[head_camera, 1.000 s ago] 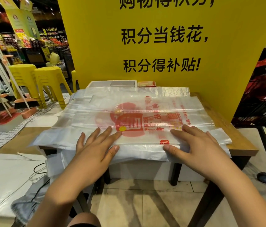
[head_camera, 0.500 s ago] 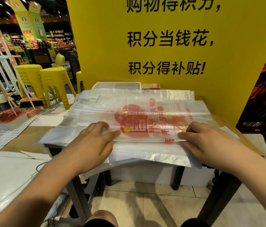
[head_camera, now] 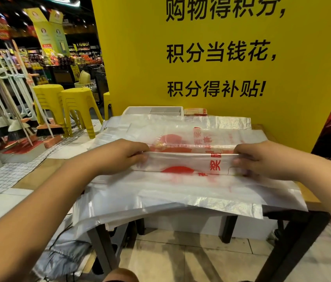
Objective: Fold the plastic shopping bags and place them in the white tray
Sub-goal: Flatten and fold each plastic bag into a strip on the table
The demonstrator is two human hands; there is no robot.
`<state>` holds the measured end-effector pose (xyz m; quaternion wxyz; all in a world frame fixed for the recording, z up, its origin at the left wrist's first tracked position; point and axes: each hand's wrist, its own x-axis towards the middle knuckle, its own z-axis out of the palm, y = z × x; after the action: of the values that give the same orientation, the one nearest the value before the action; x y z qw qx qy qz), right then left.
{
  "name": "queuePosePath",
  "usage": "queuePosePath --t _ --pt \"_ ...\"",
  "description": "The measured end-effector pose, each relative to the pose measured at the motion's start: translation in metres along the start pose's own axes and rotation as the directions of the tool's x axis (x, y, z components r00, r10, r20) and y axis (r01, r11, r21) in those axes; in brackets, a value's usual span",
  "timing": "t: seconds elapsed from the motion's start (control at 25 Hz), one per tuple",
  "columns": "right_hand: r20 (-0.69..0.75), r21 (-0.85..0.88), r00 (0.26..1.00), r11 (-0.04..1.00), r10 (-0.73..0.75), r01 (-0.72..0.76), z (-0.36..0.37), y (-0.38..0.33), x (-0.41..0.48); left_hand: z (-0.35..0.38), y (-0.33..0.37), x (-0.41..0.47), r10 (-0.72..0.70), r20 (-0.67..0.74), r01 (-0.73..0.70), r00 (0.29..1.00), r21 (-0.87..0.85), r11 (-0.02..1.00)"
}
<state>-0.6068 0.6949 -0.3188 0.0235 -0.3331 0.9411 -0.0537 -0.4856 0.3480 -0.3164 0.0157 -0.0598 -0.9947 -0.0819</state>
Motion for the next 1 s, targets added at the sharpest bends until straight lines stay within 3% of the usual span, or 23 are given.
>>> queuePosePath --t 0.16,0.4,0.6,0.84,1.0 --pt "0.101 0.073 0.995 0.997 0.019 -0.026 0.000 0.006 0.025 -0.009 -0.012 0.025 -0.056 0.095 0.060 0.994 -0.041 0.997" --pt "0.001 0.114 0.999 0.993 -0.039 0.039 -0.008 0.013 0.036 -0.007 -0.024 0.037 -0.077 0.012 0.078 0.997 -0.069 0.995" --pt "0.036 0.010 0.999 1.000 0.023 -0.023 -0.007 0.017 0.055 0.002 -0.032 0.052 -0.088 0.012 0.089 0.996 -0.057 0.994" --pt "-0.055 0.004 0.986 0.987 0.158 -0.158 0.012 0.019 0.068 0.022 -0.040 0.061 -0.135 -0.109 0.115 0.985 -0.168 0.979" --pt "-0.178 -0.107 0.973 0.980 0.146 -0.167 0.025 0.015 0.069 0.031 -0.036 0.061 -0.134 -0.266 0.118 0.955 -0.075 0.990"
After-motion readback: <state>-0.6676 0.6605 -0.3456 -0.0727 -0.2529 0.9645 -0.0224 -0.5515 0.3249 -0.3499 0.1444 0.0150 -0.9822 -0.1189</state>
